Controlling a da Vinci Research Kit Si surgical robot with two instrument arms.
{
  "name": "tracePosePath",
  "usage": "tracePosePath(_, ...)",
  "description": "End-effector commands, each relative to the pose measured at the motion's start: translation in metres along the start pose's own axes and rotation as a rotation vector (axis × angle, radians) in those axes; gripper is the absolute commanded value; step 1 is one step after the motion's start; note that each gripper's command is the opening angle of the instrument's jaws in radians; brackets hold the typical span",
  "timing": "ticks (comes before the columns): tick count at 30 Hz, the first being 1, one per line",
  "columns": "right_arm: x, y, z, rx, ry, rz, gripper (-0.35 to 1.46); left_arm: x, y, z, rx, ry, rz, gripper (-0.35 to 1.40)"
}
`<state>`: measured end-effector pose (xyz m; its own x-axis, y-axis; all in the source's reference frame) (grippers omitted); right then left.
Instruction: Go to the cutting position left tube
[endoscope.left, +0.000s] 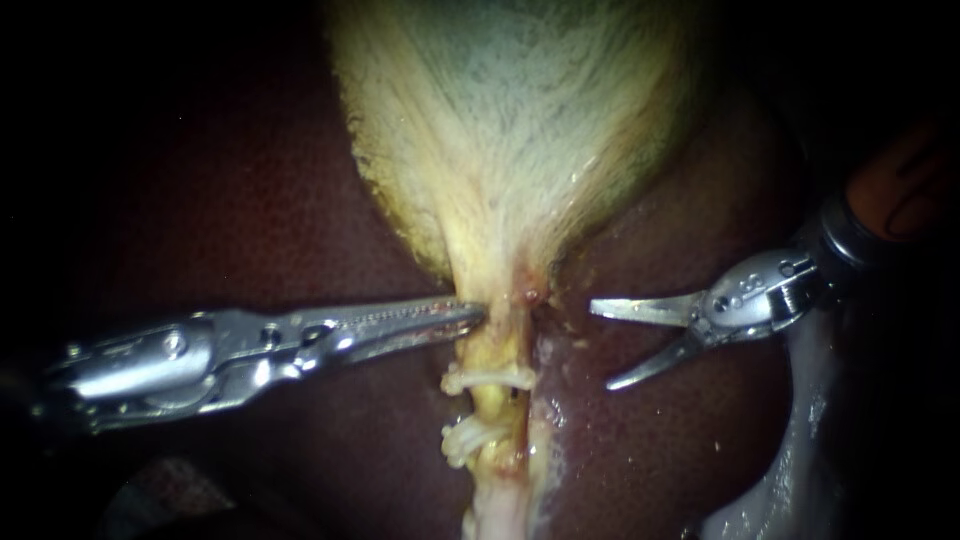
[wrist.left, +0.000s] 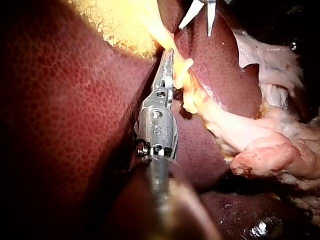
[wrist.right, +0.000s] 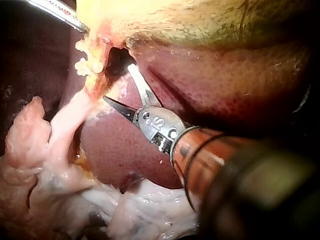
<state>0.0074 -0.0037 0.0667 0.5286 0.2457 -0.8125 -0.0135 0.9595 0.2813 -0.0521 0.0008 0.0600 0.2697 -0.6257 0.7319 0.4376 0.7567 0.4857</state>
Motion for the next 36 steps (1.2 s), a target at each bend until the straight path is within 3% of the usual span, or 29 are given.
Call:
tracePosePath(1,0.0001,-0.0004,0.0002,0.021,0.008,-0.002,1.43,-0.0002,0.0004,-0.0002,0.001,0.001,-0.003,-0.03)
tracePosePath(11,0.0025,-0.0048,0.0056,0.120,0.058,-0.007,1.43,-0.0011,0.0041,-0.0015,-0.021,0.003,-0.017,-0.03)
tracePosePath(14,0.0020,-0.0060,0.0078,0.134,0.063,0.002,1.43,-0.0012,0.0044,-0.0018,-0.023,0.003,-0.018,-0.03)
tracePosePath(17,0.0009,-0.0067,0.0096,0.148,0.037,0.000,1.43,-0.0014,0.0043,-0.0020,-0.023,0.003,-0.020,-0.03)
tracePosePath(21,-0.0010,-0.0068,0.0108,0.155,0.002,0.001,1.43,-0.0018,0.0040,-0.0025,-0.022,0.007,-0.021,-0.03)
tracePosePath(26,-0.0030,-0.0060,0.0110,0.159,-0.046,-0.007,1.40,-0.0024,0.0029,-0.0035,-0.023,0.001,-0.023,-0.03)
tracePosePath(36,-0.0034,-0.0052,0.0113,0.142,-0.051,-0.005,1.38,-0.0035,0.0001,-0.0044,-0.021,-0.005,-0.023,-0.03)
